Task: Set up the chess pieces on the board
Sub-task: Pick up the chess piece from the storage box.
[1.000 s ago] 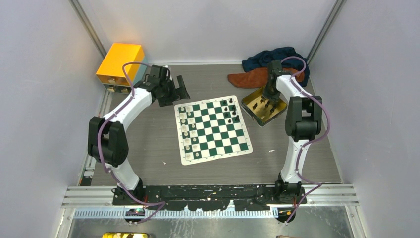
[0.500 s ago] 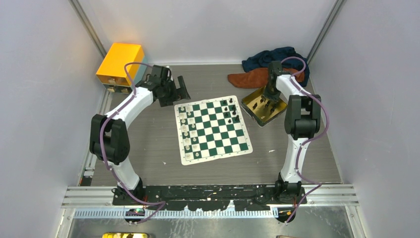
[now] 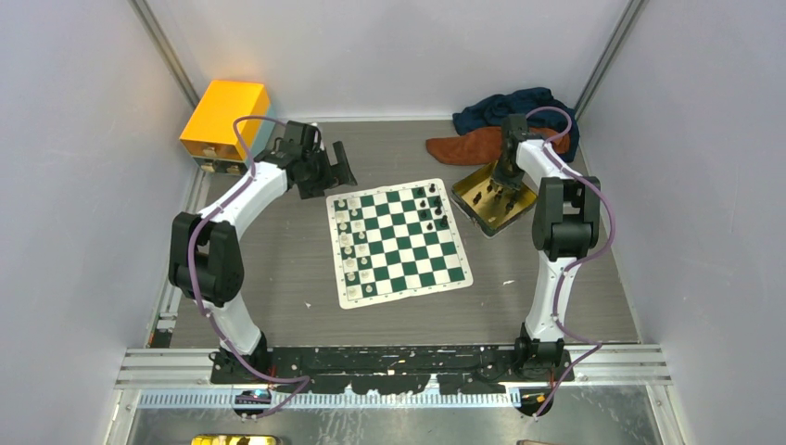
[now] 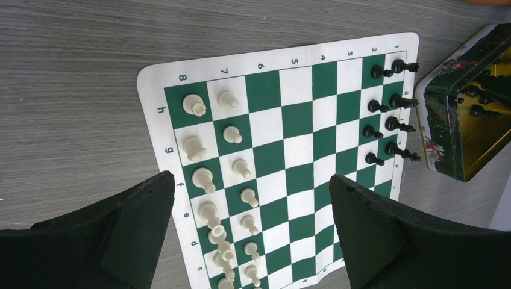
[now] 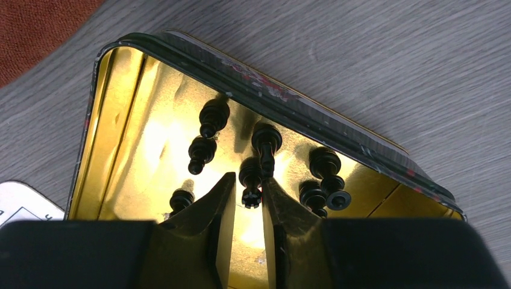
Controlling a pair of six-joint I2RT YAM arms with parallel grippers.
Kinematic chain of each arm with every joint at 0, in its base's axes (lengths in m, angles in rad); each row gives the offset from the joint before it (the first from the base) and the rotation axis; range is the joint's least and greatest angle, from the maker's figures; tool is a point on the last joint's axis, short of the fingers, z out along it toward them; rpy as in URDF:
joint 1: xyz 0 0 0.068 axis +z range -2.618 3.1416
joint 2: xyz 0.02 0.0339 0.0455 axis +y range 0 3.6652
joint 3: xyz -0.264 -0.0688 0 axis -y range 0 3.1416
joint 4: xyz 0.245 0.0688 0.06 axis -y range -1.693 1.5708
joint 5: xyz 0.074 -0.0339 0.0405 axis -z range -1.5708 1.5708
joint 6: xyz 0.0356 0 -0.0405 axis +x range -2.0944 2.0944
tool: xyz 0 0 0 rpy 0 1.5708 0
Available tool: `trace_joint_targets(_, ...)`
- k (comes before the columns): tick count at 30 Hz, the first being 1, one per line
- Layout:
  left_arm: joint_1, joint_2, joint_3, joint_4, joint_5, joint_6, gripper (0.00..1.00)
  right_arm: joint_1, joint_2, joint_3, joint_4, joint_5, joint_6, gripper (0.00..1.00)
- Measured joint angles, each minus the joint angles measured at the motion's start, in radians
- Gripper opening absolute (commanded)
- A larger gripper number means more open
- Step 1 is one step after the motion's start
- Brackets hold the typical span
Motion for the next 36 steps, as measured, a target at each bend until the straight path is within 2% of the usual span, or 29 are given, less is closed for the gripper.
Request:
trace_joint_targets(10, 0.0, 0.0, 0.0, 0.0, 0.0, 0.0, 1.0, 0.0, 0.0, -0.003, 0.003, -0.002, 0.003, 0.05)
trace_joint_targets(13, 0.0, 0.0, 0.0, 0.0, 0.0, 0.0, 1.0, 0.0, 0.0, -0.004, 0.004, -0.001, 0.003, 0.02)
trace_joint_targets(24, 0.001, -0.008, -0.005, 0.0, 0.0, 0.014, 1.0, 0.008, -0.041, -0.025, -0.004, -0.003, 0.002, 0.01)
trace_joint_targets(32, 0.001, -0.074, -0.041, 0.0, 0.0, 0.014, 1.0, 0.047, -0.194, -0.06, -0.025, 0.005, 0.001, 0.01)
trace_joint_targets(36, 0.001, -0.105, -0.062, 0.001, 0.0, 0.014, 1.0, 0.11, -0.291, -0.101, -0.043, 0.015, -0.003, 0.01)
